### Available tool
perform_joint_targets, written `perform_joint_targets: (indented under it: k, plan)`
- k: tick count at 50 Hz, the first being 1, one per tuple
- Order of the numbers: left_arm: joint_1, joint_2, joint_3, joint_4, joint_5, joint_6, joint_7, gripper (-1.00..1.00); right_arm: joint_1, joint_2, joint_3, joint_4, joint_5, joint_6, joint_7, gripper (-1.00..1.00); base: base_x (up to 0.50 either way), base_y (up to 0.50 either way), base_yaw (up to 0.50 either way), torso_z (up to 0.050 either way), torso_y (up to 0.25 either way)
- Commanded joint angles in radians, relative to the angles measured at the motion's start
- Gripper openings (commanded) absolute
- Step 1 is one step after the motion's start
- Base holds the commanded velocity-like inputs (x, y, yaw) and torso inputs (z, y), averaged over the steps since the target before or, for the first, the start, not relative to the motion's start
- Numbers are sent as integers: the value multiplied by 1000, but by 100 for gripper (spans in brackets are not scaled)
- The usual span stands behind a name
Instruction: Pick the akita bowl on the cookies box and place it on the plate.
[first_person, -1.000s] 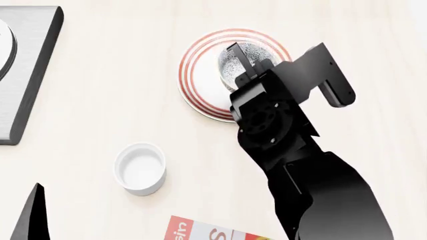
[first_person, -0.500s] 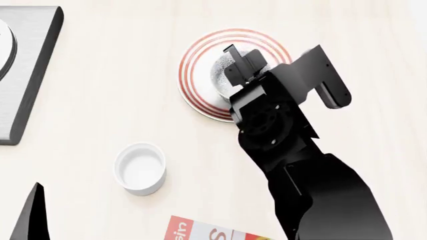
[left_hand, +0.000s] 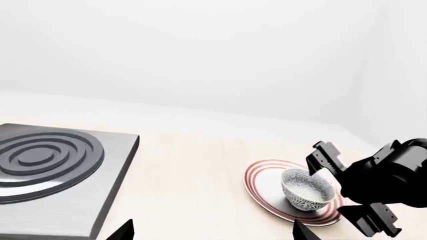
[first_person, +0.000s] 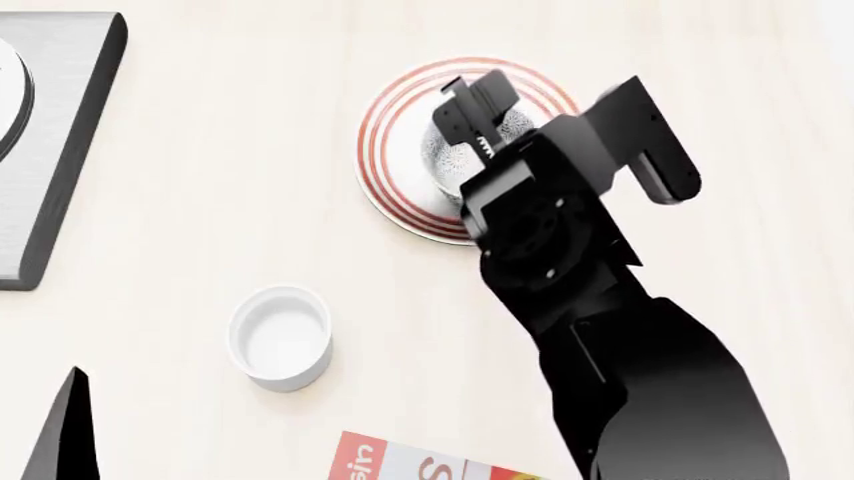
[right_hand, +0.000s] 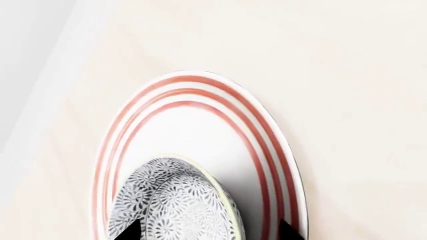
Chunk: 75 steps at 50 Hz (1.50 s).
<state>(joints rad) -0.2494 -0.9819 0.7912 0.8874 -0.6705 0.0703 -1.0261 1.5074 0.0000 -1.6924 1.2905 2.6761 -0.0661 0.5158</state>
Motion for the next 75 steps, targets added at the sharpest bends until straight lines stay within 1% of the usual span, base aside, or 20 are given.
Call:
perform_joint_targets:
  k: [1,8,17,24,29,32,33,35,39,49,53,54,55,57,60,65,66,67,69,75]
  plan:
    - [0,-1,0,5,2,-3,-2,100,15,0,-15,11,-10,11,0,100,0,0,0,0,0]
    - [-6,1,3,12,1,-13,-5,100,35,0,-37,16,2,18,6,100,0,0,0,0,0]
    - [-7,-10,-3,30,-3,-14,-14,100,56,0,-52,14,-48,40,-2,100,0,0,0,0,0]
    - [-9,-10,2,53,9,-30,-23,100,80,3,-136,17,-3,44,-13,100,0,0,0,0,0]
    - [-10,-16,1,63,9,-32,-28,100,98,18,-160,-6,-1,37,-12,100,0,0,0,0,0]
    - [-8,-24,-4,69,6,-26,-33,100,118,108,-154,-219,-25,-75,39,100,0,0,0,0,0]
    - [-9,-25,-3,77,9,-32,-36,100,129,154,-153,-329,-40,-132,67,100,0,0,0,0,0]
    - [-10,-25,-1,81,11,-34,-38,100,140,203,-154,-452,-64,-196,93,100,0,0,0,0,0]
    - [-11,-29,-2,87,11,-33,-41,100,154,275,-156,-632,-103,-281,137,100,0,0,0,0,0]
    - [-11,-31,0,85,15,-28,-41,100,169,419,-161,-992,-203,-436,208,100,0,0,0,0,0]
    - [-10,-33,-1,80,14,-22,-41,100,199,486,-203,-1178,-309,-505,273,100,0,0,0,0,0]
    - [-10,-33,0,81,15,-23,-41,100,188,501,-195,-1218,-338,-559,275,100,0,0,0,0,0]
    - [-12,-32,1,85,16,-27,-43,100,191,528,-197,-1278,-366,-579,280,100,0,0,0,0,0]
    - [-12,-30,3,85,18,-29,-43,100,211,566,-239,-1353,-448,-614,339,100,0,0,0,0,0]
    - [-15,-30,6,93,19,-36,-46,100,226,616,-286,-1441,-545,-647,401,100,0,0,0,0,0]
    - [-17,-25,12,92,23,-41,-46,100,276,694,-394,-1552,-782,-672,534,100,0,0,0,0,0]
    - [-18,-25,13,92,23,-42,-46,100,281,699,-404,-1562,-798,-665,548,100,0,0,0,0,0]
    - [-20,-22,16,92,25,-47,-46,100,290,711,-432,-1583,-856,-659,589,100,0,0,0,0,0]
    - [-20,-21,18,94,26,-49,-47,100,292,715,-446,-1603,-900,-657,603,100,0,0,0,0,0]
    - [-23,-25,19,98,25,-50,-50,100,317,723,-519,-1664,-1094,-612,764,100,0,0,0,0,0]
